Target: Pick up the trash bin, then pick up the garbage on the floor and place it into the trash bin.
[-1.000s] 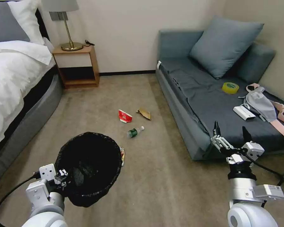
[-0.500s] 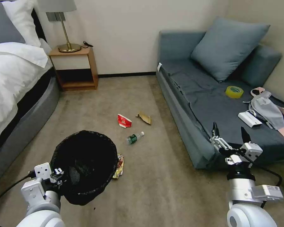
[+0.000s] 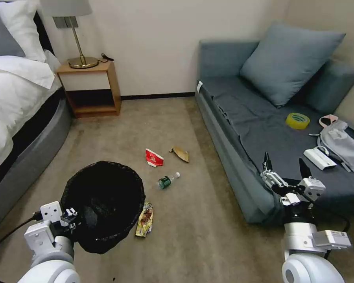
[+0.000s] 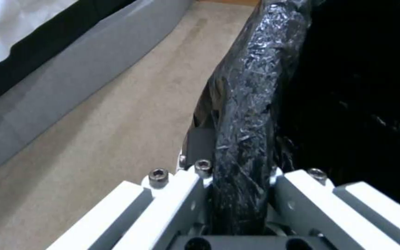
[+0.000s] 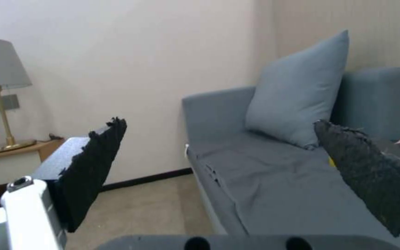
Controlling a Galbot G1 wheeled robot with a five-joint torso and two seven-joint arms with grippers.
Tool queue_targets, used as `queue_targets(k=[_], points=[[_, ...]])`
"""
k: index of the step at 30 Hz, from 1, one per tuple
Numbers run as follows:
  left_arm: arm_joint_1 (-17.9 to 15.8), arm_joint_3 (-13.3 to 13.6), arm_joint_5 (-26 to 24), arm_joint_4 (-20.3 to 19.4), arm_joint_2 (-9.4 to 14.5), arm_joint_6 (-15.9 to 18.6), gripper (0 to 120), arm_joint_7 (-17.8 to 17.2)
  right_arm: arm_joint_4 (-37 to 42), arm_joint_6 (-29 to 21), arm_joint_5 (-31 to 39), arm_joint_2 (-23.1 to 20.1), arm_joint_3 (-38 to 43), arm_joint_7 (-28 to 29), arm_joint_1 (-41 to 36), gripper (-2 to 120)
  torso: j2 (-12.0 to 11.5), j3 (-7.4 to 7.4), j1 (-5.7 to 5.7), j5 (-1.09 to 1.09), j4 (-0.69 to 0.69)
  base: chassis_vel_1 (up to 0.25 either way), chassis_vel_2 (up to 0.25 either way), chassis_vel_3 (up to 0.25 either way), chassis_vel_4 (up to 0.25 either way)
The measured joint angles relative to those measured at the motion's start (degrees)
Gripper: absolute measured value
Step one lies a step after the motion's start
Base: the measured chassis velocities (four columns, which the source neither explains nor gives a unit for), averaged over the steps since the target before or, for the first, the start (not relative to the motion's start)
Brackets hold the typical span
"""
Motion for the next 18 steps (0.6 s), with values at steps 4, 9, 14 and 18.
queue_targets(k=[4,9,14,18], points=[[-0.2,-0.1,0.0,0.2,0.0,-0.1,2,0.0,-0.3,0.2,0.0,0.0,0.0,-0.3,0.1,100,0.0,0.0,0.0,0.0,0.0,-0.084,0.105,0.09,-0.086],[-0.7,-0.3,0.0,0.5,0.0,-0.1,2,0.1,-0.7,0.7,-0.1,0.0,-0.1,-0.7,0.4,100,0.0,0.0,0.0,-0.01,0.0,-0.09,0.101,0.091,-0.102],[-1.1,-0.7,0.0,0.9,0.1,-0.2,2,0.1,-1.1,1.8,-0.3,0.0,-0.1,-1.9,0.6,100,0.0,0.0,0.0,-0.01,0.0,-0.074,0.079,0.08,-0.076],[-1.4,-1.2,-0.1,1.0,0.1,-0.2,2,0.3,-1.4,2.3,-0.3,0.0,-0.3,-2.5,0.8,100,0.0,0.0,0.0,0.0,0.0,-0.022,0.029,0.032,-0.018]])
